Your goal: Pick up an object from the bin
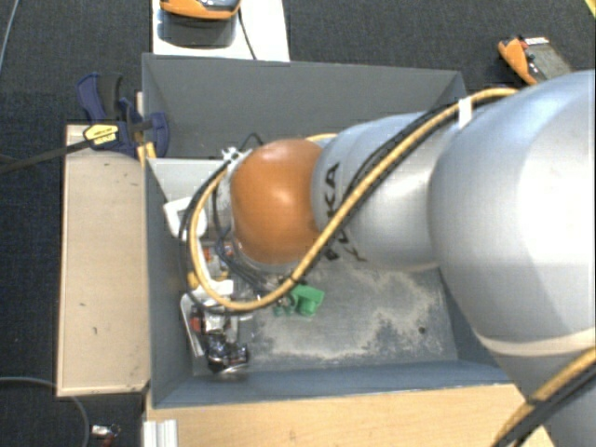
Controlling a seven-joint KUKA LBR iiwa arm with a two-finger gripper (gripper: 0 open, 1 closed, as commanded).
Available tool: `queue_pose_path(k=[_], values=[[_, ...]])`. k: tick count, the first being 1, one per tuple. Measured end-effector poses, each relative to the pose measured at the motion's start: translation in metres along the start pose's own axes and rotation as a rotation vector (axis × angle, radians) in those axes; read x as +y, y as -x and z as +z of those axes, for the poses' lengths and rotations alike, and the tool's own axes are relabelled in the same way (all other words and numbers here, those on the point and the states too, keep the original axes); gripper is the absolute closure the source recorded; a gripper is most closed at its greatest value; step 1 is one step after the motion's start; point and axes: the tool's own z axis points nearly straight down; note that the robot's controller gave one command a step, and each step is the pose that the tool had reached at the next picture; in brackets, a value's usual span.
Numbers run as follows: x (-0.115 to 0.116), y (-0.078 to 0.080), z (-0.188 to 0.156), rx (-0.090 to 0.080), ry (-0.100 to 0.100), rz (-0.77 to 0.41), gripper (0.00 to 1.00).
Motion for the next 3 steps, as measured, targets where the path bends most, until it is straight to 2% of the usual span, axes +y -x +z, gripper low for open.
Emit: queue_pose_path(k=[1,2,3], values=[[0.005,0.010,0.026,0.001,-0.026,-0.215,0.00],[0.017,0.001,0.016,-0.009,-0.004,-0.242,1.00],[0.017,0.001,0.016,-0.009,-0.004,-0.241,1.00]])
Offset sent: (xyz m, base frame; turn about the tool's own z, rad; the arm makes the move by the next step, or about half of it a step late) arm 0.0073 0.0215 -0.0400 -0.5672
